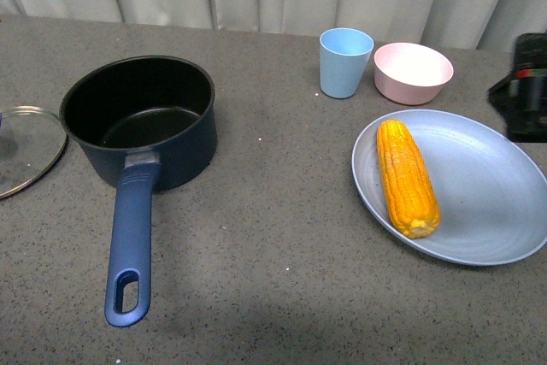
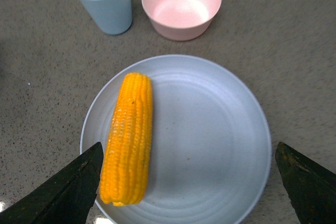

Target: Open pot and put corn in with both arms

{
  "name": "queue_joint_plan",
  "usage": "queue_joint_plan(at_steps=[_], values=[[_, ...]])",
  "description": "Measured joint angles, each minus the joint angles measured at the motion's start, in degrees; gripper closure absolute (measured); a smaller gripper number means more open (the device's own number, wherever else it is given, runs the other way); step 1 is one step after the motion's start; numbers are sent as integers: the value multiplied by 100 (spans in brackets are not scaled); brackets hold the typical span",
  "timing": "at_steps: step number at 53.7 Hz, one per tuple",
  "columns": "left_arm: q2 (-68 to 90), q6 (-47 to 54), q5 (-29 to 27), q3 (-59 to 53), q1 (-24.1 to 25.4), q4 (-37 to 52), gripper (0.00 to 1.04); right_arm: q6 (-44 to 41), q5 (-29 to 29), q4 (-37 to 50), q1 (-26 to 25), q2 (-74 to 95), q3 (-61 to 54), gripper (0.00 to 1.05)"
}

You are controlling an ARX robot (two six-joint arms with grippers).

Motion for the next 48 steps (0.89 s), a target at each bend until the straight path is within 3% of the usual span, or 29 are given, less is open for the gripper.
queue_joint_plan(at_steps=[14, 37, 42, 48], values=[[0, 0, 0, 0, 0, 0, 6, 549, 214, -1150, 407, 1650, 1259, 9], [0, 2, 0, 0, 0, 0, 6, 944, 114, -1438, 455, 3086, 2376, 10], [0, 2, 0, 0, 0, 0, 6, 960, 94, -1508, 455, 3220, 2463, 21], [0, 0, 0, 0, 0, 0, 6, 1012, 20, -1646, 455, 3394, 2601, 46]])
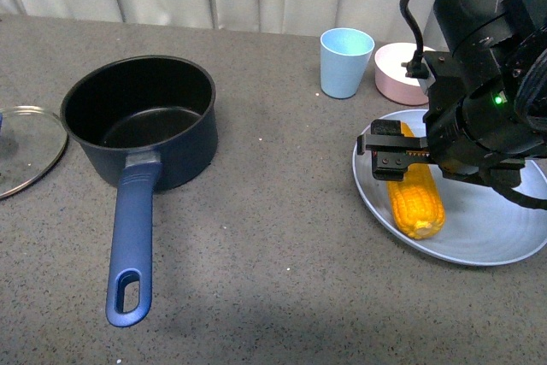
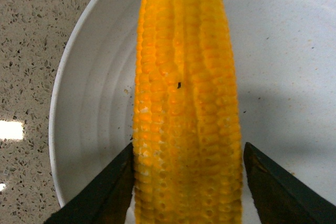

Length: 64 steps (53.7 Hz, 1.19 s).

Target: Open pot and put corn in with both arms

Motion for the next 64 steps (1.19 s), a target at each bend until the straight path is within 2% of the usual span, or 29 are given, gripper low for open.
queue_joint_plan(at_steps=[5, 14, 21, 24, 25, 32, 40, 49, 64], values=[[0, 2, 0, 0, 0, 0, 6, 37, -42, -9, 9, 22, 13, 60], [0, 0, 0, 0, 0, 0, 6, 155, -221, 11, -11, -26, 7, 74], [0, 0, 0, 0, 0, 0, 6, 341, -704, 125, -83, -310, -127, 81], [0, 2, 0, 0, 0, 0, 6, 516, -1086, 210, -140, -597, -214, 84], [0, 2, 0, 0, 0, 0, 6, 643, -1375, 249, -160, -796, -229, 85], [-2, 2, 0, 0, 0, 0, 6, 1292, -2472, 457, -87, -1257, 2, 88], [-2, 2, 0, 0, 0, 0, 6, 1803, -3102, 540, 343, -1095, 538, 91], [-2, 2, -2, 0, 0, 0, 6, 2129, -3305, 533, 931, -568, 1285, 92], [-4, 2, 0, 0, 0, 0, 6, 2247, -3198, 37, 1637, 555, 2747, 92]])
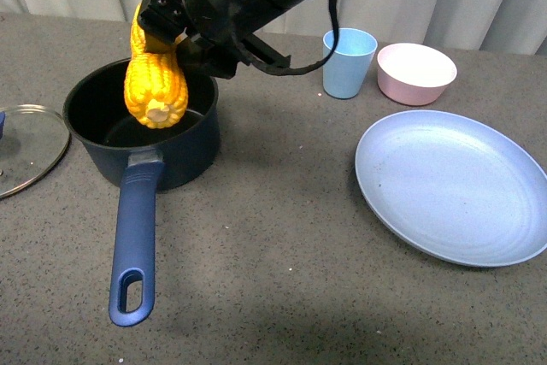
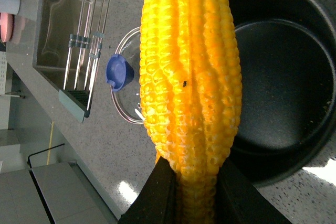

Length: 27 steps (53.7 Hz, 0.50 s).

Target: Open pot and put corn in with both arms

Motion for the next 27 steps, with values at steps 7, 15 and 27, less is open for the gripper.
queue_joint_plan(at_steps=[7, 15, 27], values=[[0, 0, 0, 0, 0, 0, 6, -13, 94, -223, 179, 420, 584, 93], [0, 0, 0, 0, 0, 0, 6, -70, 175, -367, 278, 702, 957, 93], [0, 0, 0, 0, 0, 0, 6, -170, 354, -402, 332, 844, 1121, 74]])
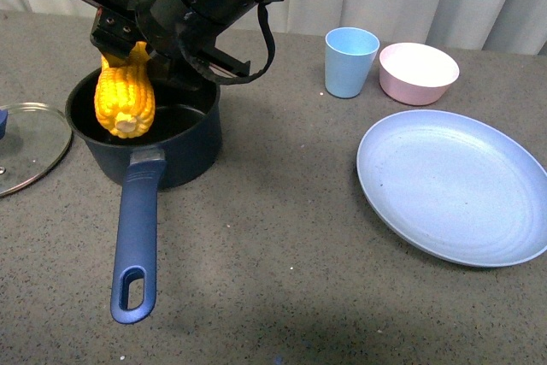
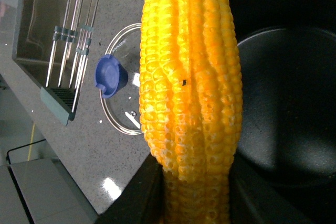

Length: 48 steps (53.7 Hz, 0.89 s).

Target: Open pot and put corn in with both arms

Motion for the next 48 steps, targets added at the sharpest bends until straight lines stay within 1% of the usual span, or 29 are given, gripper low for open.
queue_joint_plan(at_steps=[1, 2, 3, 5, 9, 14, 17, 19, 23, 29, 34, 43, 48], values=[[0, 0, 0, 0, 0, 0, 6, 0, 2, 2, -2, 0, 0, 72], [0, 0, 0, 0, 0, 0, 6, 0, 2, 4, -7, 0, 0, 66], [0, 0, 0, 0, 0, 0, 6, 0, 2, 7, -9, 0, 0, 64], [0, 0, 0, 0, 0, 0, 6, -2, 50, 28, -17, 0, 0, 57], [0, 0, 0, 0, 0, 0, 6, -2, 109, 76, -35, 0, -2, 46], [0, 0, 0, 0, 0, 0, 6, -4, 221, 280, -66, -4, -76, 26], [0, 0, 0, 0, 0, 0, 6, -13, 323, 457, -94, -61, -275, 12], [0, 0, 0, 0, 0, 0, 6, -48, 481, 614, -116, -151, -472, 7], [0, 0, 0, 0, 0, 0, 6, -103, 636, 887, -166, -339, -789, 10], [0, 0, 0, 0, 0, 0, 6, -302, 1025, 1403, -273, -896, -1443, 9], [0, 0, 0, 0, 0, 0, 6, -682, 1460, 1847, -382, -1585, -2140, 9], [0, 0, 0, 0, 0, 0, 6, -1331, 1923, 2393, -577, -2763, -3519, 9], [0, 0, 0, 0, 0, 0, 6, -1707, 2280, 2667, -680, -3289, -4336, 9]])
